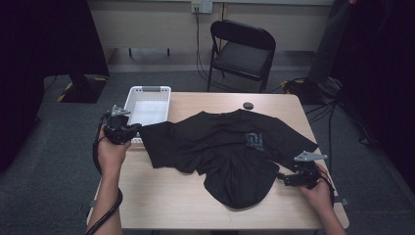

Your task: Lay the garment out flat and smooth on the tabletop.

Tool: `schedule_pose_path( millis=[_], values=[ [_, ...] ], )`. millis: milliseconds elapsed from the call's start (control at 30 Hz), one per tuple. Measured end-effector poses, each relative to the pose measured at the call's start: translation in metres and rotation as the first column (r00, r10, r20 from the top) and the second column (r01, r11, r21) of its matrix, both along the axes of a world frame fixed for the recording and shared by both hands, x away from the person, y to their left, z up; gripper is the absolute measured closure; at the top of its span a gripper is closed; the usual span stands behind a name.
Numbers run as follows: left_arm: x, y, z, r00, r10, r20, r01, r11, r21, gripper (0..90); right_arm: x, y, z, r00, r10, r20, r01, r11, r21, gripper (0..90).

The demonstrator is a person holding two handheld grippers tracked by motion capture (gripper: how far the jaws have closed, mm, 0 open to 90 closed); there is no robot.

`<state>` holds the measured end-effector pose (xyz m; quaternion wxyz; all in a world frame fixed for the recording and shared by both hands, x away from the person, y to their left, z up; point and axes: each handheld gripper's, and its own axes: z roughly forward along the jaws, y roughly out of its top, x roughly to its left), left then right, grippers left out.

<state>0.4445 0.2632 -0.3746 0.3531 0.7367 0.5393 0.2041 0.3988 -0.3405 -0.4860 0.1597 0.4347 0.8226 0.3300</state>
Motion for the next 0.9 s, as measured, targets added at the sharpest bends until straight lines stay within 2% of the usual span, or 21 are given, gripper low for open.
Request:
schedule_pose_path(
  millis=[33,133,167,200,267,300,333,367,400,467,500,533,567,633,700,733,833,900],
  values=[
    [0.0,0.0,0.0,1.0,0.0,0.0,0.0,1.0,0.0,87.4,0.0,0.0,0.0,1.0,0.0,0.0,0.0,1.0,0.0,7.6],
    [0.003,0.009,-0.014,0.9988,0.044,-0.021,-0.045,0.9988,-0.019,87.4,0.0,0.0,0.0,1.0,0.0,0.0,0.0,1.0,0.0,7.6],
    [0.006,0.013,-0.021,0.9969,0.068,-0.041,-0.068,0.9977,-0.004,87.4,0.0,0.0,0.0,1.0,0.0,0.0,0.0,1.0,0.0,7.6],
    [0.006,0.013,-0.021,0.9969,0.068,-0.041,-0.068,0.9977,-0.004,87.5,0.0,0.0,0.0,1.0,0.0,0.0,0.0,1.0,0.0,7.7],
    [0.008,0.015,-0.026,0.9961,0.064,-0.06,-0.063,0.9977,0.026,87.4,0.0,0.0,0.0,1.0,0.0,0.0,0.0,1.0,0.0,7.7],
    [0.009,0.016,-0.027,0.9957,0.071,-0.059,-0.07,0.9974,0.018,86.9,0.0,0.0,0.0,1.0,0.0,0.0,0.0,1.0,0.0,7.6],
    [0.01,0.015,-0.031,0.9963,0.071,-0.049,-0.07,0.9972,0.028,84.0,0.0,0.0,0.0,1.0,0.0,0.0,0.0,1.0,0.0,7.6],
    [0.01,0.015,-0.031,0.9963,0.071,-0.049,-0.07,0.9972,0.028,77.4,0.0,0.0,0.0,1.0,0.0,0.0,0.0,1.0,0.0,7.6],
    [0.01,0.014,-0.032,0.9969,0.072,-0.032,-0.071,0.997,0.03,68.9,0.0,0.0,0.0,1.0,0.0,0.0,0.0,1.0,0.0,7.6],
    [0.009,0.009,-0.034,0.9978,0.066,0.008,-0.066,0.9973,0.033,42.2,0.0,0.0,0.0,1.0,0.0,0.0,0.0,1.0,0.0,7.6],
    [0.008,0.005,-0.035,0.998,0.061,0.019,-0.062,0.9966,0.054,42.2,0.0,0.0,0.0,1.0,0.0,0.0,0.0,1.0,0.0,7.6],
    [0.005,-0.002,-0.035,0.9979,0.054,0.035,-0.055,0.9976,0.042,26.8,0.0,0.0,0.0,1.0,0.0,0.0,0.0,1.0,0.0,7.6],
    [0.003,-0.006,-0.034,0.9979,0.047,0.045,-0.048,0.998,0.04,21.7,0.0,0.0,0.0,1.0,0.0,0.0,0.0,1.0,0.0,7.7],
    [0.0,-0.011,-0.034,0.9978,0.035,0.057,-0.037,0.9988,0.033,17.6,0.0,0.0,0.0,1.0,0.0,0.0,0.0,1.0,0.0,7.6],
    [-0.006,-0.02,-0.032,0.9977,0.002,0.067,-0.002,0.9999,-0.01,13.7,0.0,0.0,0.0,1.0,0.0,0.0,0.0,1.0,0.0,7.6],
    [-0.012,-0.031,-0.032,0.9962,-0.045,0.074,0.048,0.998,-0.042,13.6,0.0,0.0,0.0,1.0,0.0,0.0,0.0,1.0,0.0,7.7],
    [-0.019,-0.043,-0.033,0.9928,-0.081,0.088,0.087,0.9941,-0.065,13.5,0.0,0.0,0.0,1.0,0.0,0.001,0.0,1.0,0.0,7.7],
    [-0.026,-0.054,-0.036,0.9879,-0.116,0.103,0.124,0.9894,-0.075,13.5,0.0,0.0,0.0,1.0,0.0,0.0,0.0,1.0,0.0,7.6]
  ],
)
